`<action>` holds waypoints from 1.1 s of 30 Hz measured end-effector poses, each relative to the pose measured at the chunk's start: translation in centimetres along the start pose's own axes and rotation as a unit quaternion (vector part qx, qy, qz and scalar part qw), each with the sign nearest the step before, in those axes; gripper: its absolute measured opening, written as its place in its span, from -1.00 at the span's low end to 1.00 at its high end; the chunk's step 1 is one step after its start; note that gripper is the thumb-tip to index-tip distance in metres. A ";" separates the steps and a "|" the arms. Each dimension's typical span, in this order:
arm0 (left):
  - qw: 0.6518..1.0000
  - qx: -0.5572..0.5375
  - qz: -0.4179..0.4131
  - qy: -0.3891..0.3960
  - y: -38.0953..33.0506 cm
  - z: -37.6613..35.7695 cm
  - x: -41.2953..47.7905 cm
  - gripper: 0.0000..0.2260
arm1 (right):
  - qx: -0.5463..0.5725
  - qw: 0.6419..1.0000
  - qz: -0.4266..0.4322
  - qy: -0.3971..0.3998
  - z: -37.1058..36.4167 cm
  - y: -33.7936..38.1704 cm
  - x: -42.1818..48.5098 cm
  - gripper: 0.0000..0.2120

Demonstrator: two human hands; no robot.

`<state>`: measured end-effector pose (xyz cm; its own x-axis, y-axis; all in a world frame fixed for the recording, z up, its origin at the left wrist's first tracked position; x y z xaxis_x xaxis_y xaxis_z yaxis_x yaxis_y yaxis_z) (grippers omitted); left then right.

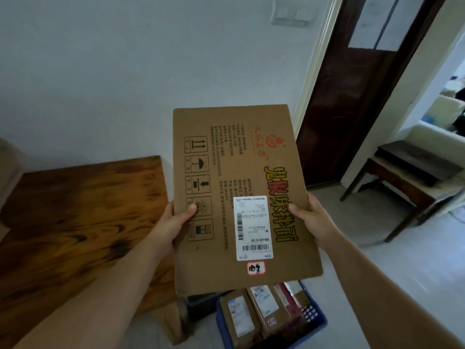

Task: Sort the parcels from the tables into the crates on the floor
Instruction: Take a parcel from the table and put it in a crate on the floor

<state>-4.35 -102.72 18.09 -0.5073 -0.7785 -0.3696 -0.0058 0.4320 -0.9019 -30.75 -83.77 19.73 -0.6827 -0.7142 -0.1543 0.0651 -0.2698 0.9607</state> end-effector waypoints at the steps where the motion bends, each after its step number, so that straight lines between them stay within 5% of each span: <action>1: 1.000 -0.007 0.007 -0.004 0.5 -0.6 0.9 -0.52 | -0.007 1.000 0.001 0.005 0.5 -0.4 1.1 -0.57; 20: 0.998 0.031 0.056 -0.023 5.3 -14.4 21.4 -0.63 | -0.047 0.994 -0.098 -0.016 9.9 -9.7 23.6 -0.50; 22: 0.997 0.025 0.064 -0.039 6.9 -16.4 23.3 -0.74 | -0.053 0.993 -0.107 0.003 11.2 -11.7 26.7 -0.49; 28: 0.989 -0.012 0.075 -0.127 14.8 -21.8 28.2 -0.55 | -0.098 0.986 -0.104 0.081 14.8 -19.4 36.1 -0.50; 33: 0.975 -0.029 0.109 -0.192 23.2 -24.7 32.0 -0.63 | -0.150 0.974 -0.113 0.126 16.4 -27.2 41.1 -0.50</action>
<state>-42.02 -106.36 -9.17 -0.1417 -0.7740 -0.6172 0.0118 0.6221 -0.7829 -72.52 -95.21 -8.98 -0.5061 -0.7409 -0.4415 0.1694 -0.5873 0.7914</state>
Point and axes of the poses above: each hand's wrist, its own x-axis towards the middle knuckle, its own z-axis out of the back of the hand, y = z × x, the point moved 6 cm from there along x, towards the middle knuckle, and after that the axes turned 7 degrees about -x, right-handed, at the moved point
